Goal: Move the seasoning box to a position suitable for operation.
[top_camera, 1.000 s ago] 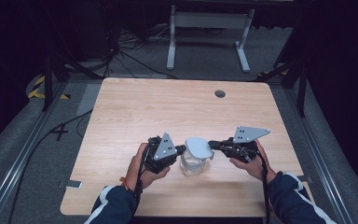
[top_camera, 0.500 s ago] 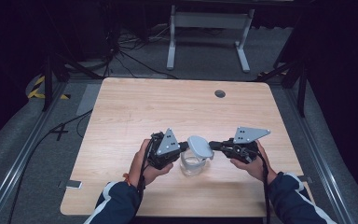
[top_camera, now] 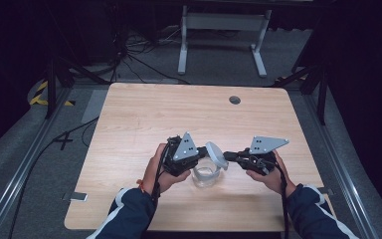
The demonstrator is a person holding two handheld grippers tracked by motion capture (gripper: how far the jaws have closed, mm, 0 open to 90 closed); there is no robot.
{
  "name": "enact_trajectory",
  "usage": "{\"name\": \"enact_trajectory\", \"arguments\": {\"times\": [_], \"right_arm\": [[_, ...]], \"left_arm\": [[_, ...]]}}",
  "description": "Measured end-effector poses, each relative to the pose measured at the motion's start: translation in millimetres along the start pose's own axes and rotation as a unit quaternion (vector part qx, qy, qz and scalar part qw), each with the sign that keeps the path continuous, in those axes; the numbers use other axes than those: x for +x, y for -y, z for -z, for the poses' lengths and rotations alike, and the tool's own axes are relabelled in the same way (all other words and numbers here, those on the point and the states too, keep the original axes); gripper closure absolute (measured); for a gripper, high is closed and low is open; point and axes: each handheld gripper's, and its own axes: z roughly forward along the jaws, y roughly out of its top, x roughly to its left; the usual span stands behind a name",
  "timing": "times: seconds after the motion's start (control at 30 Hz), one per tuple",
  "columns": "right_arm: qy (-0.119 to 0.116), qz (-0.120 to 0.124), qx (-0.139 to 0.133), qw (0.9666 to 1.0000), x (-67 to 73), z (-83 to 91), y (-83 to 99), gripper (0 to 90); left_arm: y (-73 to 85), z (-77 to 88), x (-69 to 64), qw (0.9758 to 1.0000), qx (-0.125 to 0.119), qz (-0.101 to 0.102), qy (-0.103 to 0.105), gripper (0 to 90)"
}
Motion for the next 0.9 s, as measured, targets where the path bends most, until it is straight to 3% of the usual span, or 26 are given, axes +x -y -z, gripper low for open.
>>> {"name": "enact_trajectory", "arguments": {"times": [0.9], "right_arm": [[0.004,0.004,0.011,0.9999,4.2,5.9,5.8,89.5]], "left_arm": [[-24.3,-24.6,3.0,0.9994,0.010,-0.025,0.020,84.1]]}}
